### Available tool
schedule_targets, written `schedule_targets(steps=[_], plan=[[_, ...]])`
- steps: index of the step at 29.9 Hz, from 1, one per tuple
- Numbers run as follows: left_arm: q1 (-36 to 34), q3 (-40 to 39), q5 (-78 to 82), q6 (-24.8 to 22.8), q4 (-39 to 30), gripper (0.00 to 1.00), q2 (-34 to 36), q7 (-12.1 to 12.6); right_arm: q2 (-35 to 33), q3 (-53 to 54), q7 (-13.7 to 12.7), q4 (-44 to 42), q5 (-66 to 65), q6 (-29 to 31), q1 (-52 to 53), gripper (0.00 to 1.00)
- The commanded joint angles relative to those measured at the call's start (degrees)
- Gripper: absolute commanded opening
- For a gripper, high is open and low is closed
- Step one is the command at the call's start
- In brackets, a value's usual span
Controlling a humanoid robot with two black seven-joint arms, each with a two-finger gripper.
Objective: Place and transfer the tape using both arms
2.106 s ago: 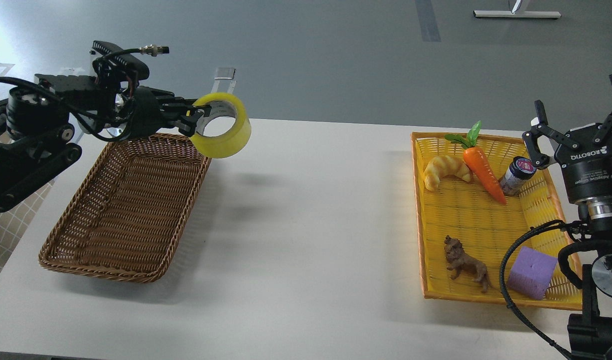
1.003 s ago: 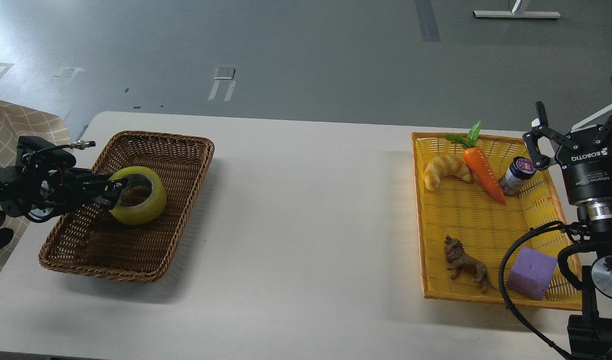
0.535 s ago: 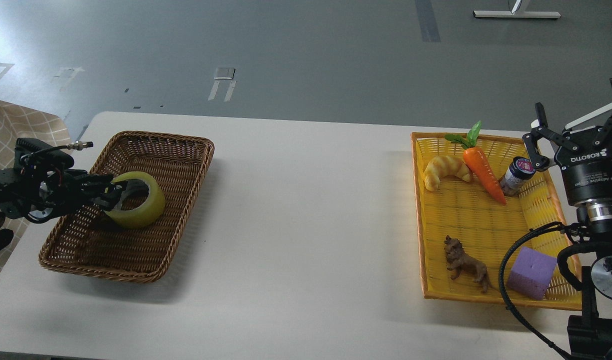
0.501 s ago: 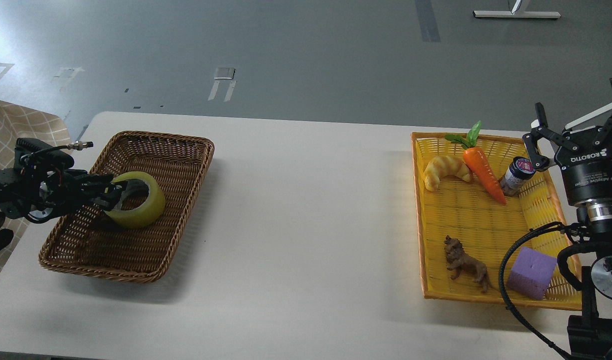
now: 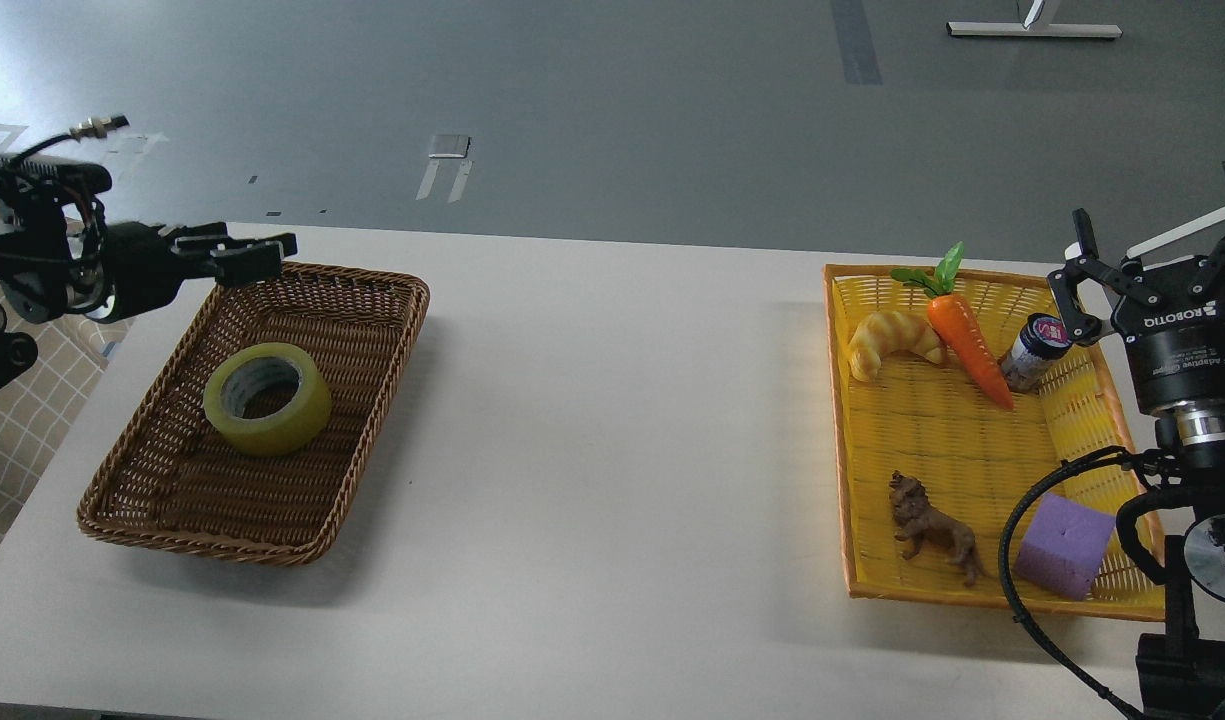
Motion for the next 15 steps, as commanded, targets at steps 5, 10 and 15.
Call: schedule_targets(steps=[5,10,15], plan=[[-16.7,-0.2,-31.2,-12.6,-0.8,0.94,-3.7,0.1,0.0,0.0,-0.1,0.0,0.0,0.0,0.6,0.99],[-19.2,-2.5,-53.8,-15.2,-1.0,0.97,-6.4,-0.3,0.0,0.0,-0.1,0.0,0.0,0.0,1.8,0.99],[-16.3,-4.8,-64.3,-15.2,-2.8,0.98,-8.9,-0.7,0.0,-0.1,-0.1,-0.3,-0.1,0.0,4.0,0.99]])
